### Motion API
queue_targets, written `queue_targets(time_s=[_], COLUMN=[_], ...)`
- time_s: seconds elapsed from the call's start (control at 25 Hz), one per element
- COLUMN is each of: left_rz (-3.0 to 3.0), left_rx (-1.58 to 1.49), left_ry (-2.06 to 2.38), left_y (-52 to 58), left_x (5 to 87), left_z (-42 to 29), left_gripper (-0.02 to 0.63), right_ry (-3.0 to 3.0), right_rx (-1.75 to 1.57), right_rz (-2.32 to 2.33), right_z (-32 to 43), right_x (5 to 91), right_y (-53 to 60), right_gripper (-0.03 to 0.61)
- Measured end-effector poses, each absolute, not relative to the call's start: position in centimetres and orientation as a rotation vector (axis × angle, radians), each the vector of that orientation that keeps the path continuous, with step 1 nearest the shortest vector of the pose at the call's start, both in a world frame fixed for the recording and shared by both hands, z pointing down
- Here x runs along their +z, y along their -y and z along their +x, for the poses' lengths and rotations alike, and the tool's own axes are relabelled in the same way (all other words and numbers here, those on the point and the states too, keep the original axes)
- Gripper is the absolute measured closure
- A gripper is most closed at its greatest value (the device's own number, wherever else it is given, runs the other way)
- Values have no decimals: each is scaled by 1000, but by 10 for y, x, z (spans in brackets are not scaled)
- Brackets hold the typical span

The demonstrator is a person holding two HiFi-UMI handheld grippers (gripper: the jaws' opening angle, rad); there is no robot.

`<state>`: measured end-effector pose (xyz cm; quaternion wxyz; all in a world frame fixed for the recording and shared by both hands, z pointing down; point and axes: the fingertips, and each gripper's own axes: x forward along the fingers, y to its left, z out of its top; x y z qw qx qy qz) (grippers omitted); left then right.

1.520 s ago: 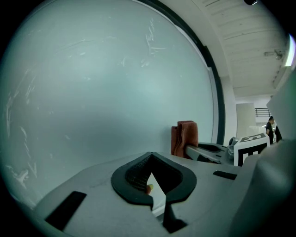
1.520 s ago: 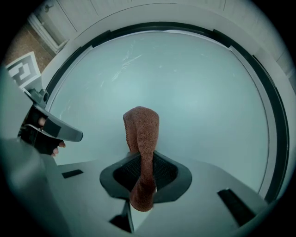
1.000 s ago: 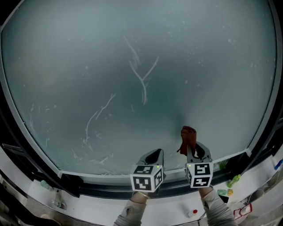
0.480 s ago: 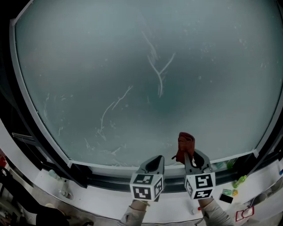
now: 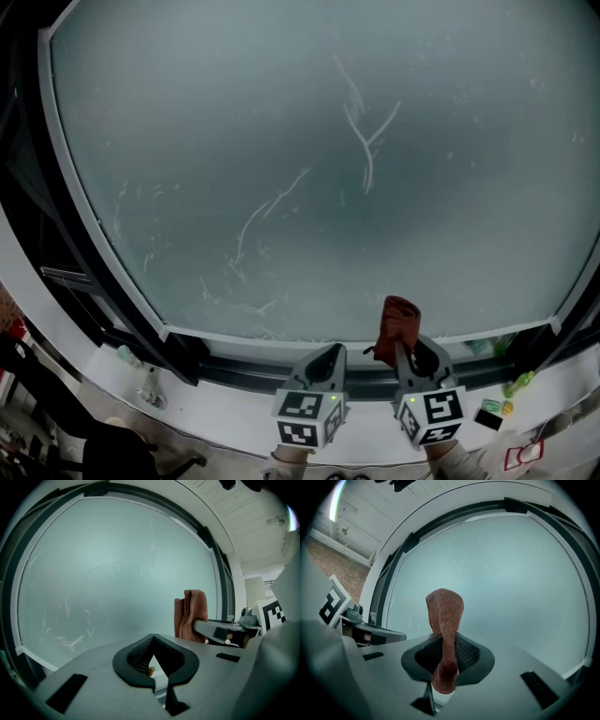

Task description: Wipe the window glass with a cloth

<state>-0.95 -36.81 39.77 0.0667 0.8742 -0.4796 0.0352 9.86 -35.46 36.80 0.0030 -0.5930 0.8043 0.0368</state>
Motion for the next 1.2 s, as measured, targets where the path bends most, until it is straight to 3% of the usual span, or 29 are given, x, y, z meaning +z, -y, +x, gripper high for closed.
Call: queue_targets(time_s=[1.2], left_rz=[2671], left_rx=[37], left_ry=[1395], left_y=[367], left_x=[384], left_z=[-12], left_gripper=[611], right_ry=[-2561], right_rx=[100], right_rz=[-1853], right_z=[82], right_x=[373], right_y=[340], right_gripper=[531])
